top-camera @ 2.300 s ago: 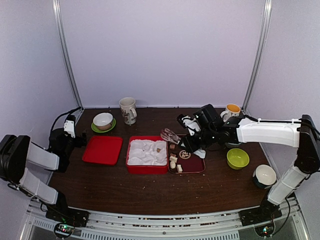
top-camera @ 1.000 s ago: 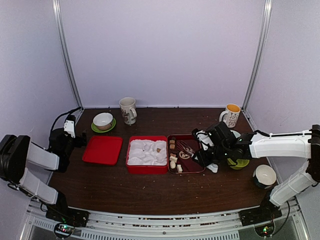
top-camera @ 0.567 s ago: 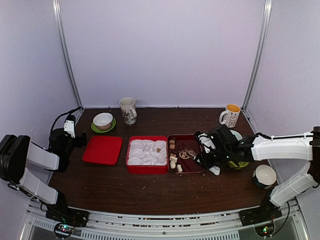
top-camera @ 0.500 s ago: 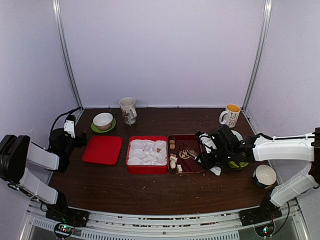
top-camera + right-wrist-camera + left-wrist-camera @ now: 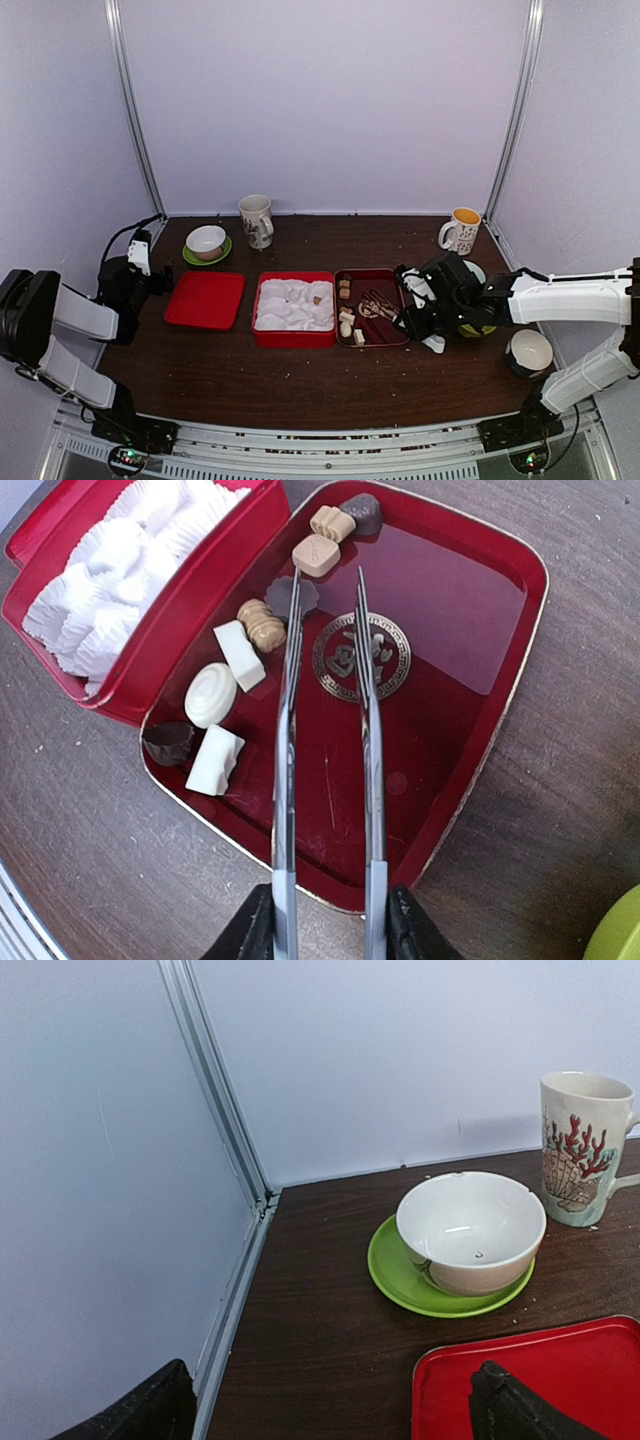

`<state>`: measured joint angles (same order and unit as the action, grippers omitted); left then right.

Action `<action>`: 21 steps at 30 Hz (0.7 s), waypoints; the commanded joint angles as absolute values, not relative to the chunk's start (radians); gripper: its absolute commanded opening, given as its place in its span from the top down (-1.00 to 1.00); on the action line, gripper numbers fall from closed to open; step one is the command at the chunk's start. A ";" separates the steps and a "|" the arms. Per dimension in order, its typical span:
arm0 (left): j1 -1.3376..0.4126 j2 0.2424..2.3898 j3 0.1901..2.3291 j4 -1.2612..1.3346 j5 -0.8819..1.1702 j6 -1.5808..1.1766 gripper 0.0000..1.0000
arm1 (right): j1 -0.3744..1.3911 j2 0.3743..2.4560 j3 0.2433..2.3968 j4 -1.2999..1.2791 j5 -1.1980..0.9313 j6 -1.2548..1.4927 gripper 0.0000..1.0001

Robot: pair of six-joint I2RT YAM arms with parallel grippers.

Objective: Pack the chocolate
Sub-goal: Pick up the fake chocolate from the plate.

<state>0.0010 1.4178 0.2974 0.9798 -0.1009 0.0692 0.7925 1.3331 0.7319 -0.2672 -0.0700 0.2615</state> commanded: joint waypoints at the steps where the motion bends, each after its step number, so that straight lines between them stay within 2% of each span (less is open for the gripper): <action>1: 0.010 1.422 0.312 1.046 -0.106 0.067 -0.96 | 0.797 1.317 0.735 -0.318 -0.080 0.245 0.31; 8: 0.009 1.422 0.312 1.046 -0.106 0.067 -0.96 | 0.807 1.298 0.745 -0.400 -0.198 0.217 0.30; 21: 0.011 1.422 0.312 1.047 -0.106 0.066 -0.96 | 0.842 1.249 0.819 -0.552 -0.184 0.261 0.28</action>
